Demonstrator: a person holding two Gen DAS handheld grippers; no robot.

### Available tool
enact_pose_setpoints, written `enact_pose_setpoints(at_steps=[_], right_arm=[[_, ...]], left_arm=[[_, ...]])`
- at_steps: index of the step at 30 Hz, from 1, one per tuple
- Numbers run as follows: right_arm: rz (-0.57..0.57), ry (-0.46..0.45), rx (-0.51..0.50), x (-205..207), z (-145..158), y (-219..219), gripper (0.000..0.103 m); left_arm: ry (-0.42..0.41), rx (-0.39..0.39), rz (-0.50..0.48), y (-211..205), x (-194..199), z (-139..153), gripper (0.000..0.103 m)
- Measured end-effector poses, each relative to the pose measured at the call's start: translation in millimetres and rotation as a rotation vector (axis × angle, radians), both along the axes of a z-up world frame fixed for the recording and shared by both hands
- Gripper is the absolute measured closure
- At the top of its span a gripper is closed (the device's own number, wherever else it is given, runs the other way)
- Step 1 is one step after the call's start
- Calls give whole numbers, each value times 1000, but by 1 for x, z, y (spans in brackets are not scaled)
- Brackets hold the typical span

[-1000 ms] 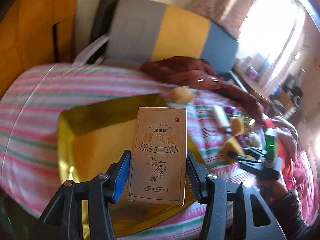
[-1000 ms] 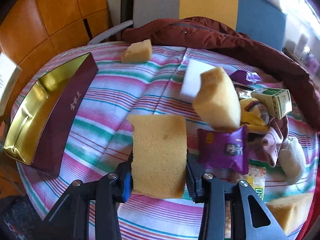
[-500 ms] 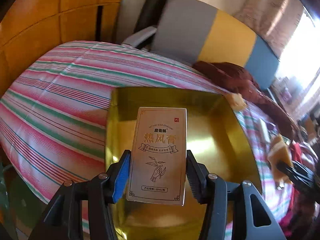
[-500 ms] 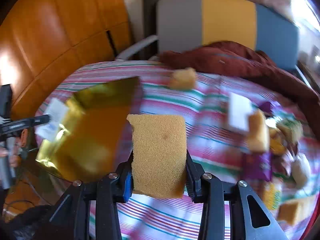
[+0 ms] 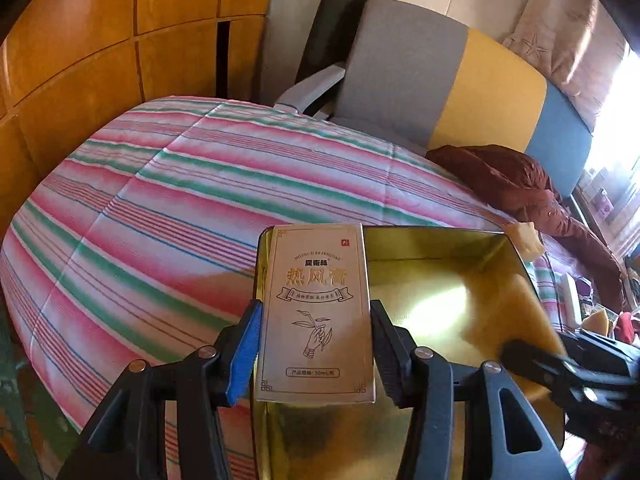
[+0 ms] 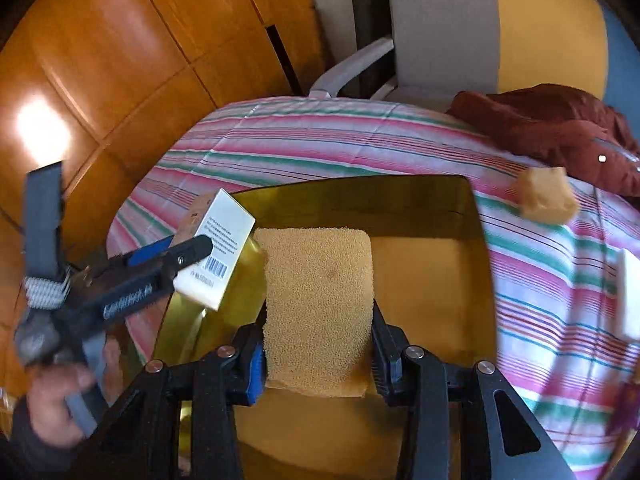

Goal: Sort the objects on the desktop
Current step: 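Release the white box into the tray with left gripper while right gripper drops sponge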

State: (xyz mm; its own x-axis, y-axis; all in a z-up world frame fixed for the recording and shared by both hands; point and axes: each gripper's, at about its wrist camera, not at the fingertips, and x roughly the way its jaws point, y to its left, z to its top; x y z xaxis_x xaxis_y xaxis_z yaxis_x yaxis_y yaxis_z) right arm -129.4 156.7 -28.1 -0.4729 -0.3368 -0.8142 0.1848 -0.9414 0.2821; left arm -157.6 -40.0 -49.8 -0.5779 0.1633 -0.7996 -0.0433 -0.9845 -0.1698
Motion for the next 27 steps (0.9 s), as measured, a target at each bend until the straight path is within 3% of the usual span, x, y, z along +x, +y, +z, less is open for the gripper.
enact_pose_setpoints(at_steps=[2, 3, 5, 8, 13, 20, 27], right_arm=[[-23, -7, -28, -10, -2, -6, 52], [-27, -14, -60, -15, -3, -9, 33], [-51, -16, -91, -19, -5, -10, 22], [-44, -12, -113, -16, -4, -11, 22], [-72, 10, -96, 3, -4, 1, 9], [-98, 120, -10, 42, 4, 15, 2], [-112, 237, 120, 81, 11, 16, 1]], left_arm=[[14, 2, 12, -3, 0, 2, 43], [18, 5, 14, -5, 0, 3, 40], [22, 17, 23, -9, 1, 3, 30], [24, 5, 36, -14, 8, 4, 30], [71, -20, 44, -19, 34, 11, 30], [189, -108, -10, 3, 84, 32, 30], [228, -123, -55, 26, 111, 43, 30]])
